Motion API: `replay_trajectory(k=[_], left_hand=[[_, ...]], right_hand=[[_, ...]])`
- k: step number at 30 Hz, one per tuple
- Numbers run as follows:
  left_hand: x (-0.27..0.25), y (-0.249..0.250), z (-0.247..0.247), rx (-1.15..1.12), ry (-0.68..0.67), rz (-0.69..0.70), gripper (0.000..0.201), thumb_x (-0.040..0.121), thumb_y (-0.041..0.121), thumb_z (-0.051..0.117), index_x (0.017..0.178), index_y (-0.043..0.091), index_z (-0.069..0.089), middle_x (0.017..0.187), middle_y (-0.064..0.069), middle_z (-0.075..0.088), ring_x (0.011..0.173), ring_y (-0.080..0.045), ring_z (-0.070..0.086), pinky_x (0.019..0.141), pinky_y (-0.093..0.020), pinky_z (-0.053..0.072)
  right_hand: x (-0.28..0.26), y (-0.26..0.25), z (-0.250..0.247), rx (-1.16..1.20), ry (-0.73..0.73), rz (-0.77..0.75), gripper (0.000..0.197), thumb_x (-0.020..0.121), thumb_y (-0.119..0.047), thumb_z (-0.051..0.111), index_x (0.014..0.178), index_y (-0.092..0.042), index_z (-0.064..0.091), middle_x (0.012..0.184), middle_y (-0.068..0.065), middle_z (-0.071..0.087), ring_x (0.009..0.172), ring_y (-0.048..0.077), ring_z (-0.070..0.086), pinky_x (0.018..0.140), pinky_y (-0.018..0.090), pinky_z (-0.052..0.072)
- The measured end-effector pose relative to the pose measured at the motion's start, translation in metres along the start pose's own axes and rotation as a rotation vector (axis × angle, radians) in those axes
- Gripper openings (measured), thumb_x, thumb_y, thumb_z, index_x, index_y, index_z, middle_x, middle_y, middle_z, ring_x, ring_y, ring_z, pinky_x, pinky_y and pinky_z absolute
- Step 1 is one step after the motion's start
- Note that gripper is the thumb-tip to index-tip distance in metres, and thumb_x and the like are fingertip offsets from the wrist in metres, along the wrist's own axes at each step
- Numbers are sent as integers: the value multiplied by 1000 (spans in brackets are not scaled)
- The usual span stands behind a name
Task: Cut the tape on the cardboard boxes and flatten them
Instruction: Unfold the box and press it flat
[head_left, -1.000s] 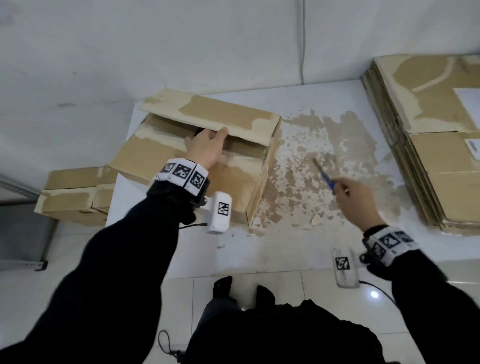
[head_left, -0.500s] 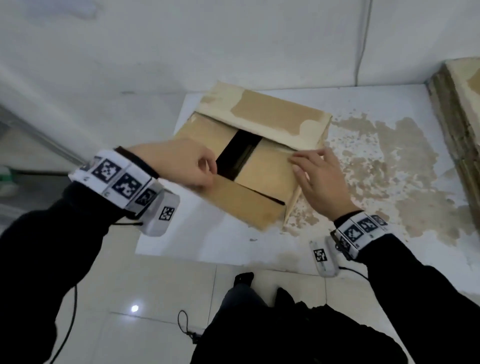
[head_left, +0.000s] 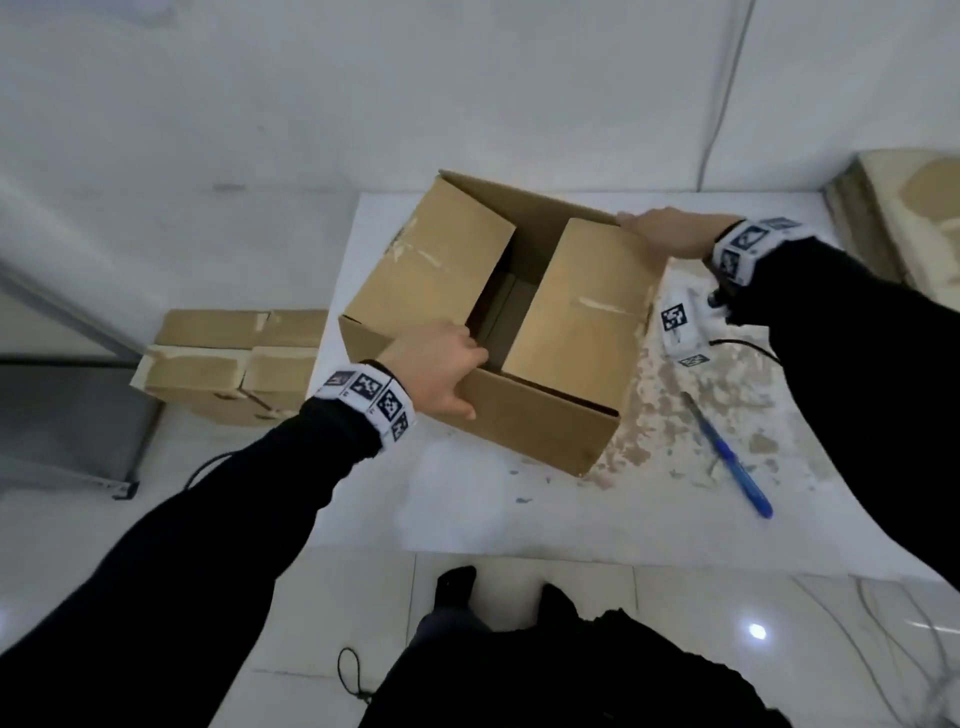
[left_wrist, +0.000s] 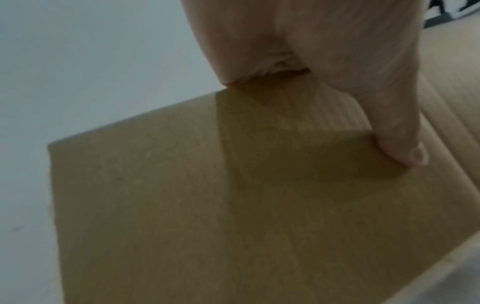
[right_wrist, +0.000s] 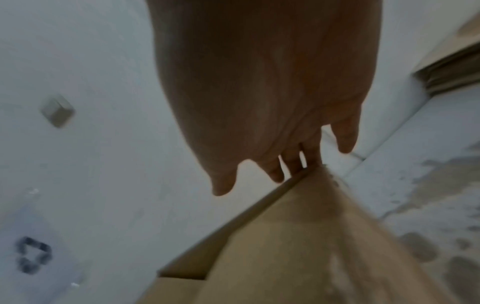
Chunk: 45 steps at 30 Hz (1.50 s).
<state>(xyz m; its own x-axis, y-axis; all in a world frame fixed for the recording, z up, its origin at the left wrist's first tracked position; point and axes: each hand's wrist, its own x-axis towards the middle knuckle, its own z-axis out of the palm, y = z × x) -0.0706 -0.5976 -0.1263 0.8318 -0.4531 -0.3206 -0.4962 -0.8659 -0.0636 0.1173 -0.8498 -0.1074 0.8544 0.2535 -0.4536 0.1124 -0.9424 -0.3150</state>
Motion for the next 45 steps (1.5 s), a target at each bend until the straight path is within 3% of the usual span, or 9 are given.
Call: replay_trajectory(k=[5,9,13,23,27,33,38,41,45], left_hand=[[2,-6,9,107,38,56,56,80,62,59,109,14,57,102,-6,65,104,-23,53,105,-34,29],[0,-3,14,195,70,39,60,82,63,55,119,16,55,113,-4,61,113,-22,49,107,-42,22],[-6,1,15,220,138,14,59,83,62,55,120,16,54,121,-3,56,118,-22,43,107,-43,21],[-58,-54,-31,176,411,-326,86,79,84,9,148,35,26,158,-14,16,144,-30,19,109,-58,-14],[-80,-137,-20,-208,122,-542,81,80,83,16,149,41,15,154,-8,32,142,-29,28,111,-61,-2],[-63,-152,27,-804,-248,-254,85,90,67,36,152,30,-7,160,-1,11,145,-17,21,117,-32,16],[-35,-128,-40,-594,226,-105,68,98,40,46,153,19,12,158,-5,19,144,-19,23,115,-34,19],[-20,-78,-91,-705,588,153,71,98,42,43,153,21,3,161,-2,5,148,-14,3,120,-36,8],[7,-18,-125,-951,548,231,84,92,56,48,152,32,-5,160,-6,-15,146,-24,-16,118,-44,-2]], right_hand=[[-30,-65,17,-168,68,-74,65,99,-51,30,144,-5,32,150,19,31,139,32,29,113,38,20],[-73,-113,41,-370,-377,-271,65,97,-57,8,145,-23,36,157,4,22,147,24,6,116,45,3],[-136,-93,-11,-323,46,-291,80,85,-76,10,103,-21,65,115,10,61,113,30,52,100,49,36],[-158,-32,60,511,-143,465,104,67,-77,41,150,-17,21,155,9,24,128,39,44,103,49,41],[-129,-31,102,722,70,461,50,97,-29,50,138,-5,35,139,18,45,95,36,62,69,41,56],[-150,-29,97,835,282,393,30,93,2,40,122,1,49,94,16,60,72,30,59,40,29,53],[-164,-35,122,729,690,304,59,84,-2,50,138,-16,31,130,14,43,110,43,53,78,56,54],[-156,-70,166,732,817,340,92,75,7,57,148,-2,1,152,22,9,141,40,8,116,52,16],[-147,-116,240,746,819,353,99,68,11,59,145,8,-3,151,30,-1,141,43,-2,118,49,3]])
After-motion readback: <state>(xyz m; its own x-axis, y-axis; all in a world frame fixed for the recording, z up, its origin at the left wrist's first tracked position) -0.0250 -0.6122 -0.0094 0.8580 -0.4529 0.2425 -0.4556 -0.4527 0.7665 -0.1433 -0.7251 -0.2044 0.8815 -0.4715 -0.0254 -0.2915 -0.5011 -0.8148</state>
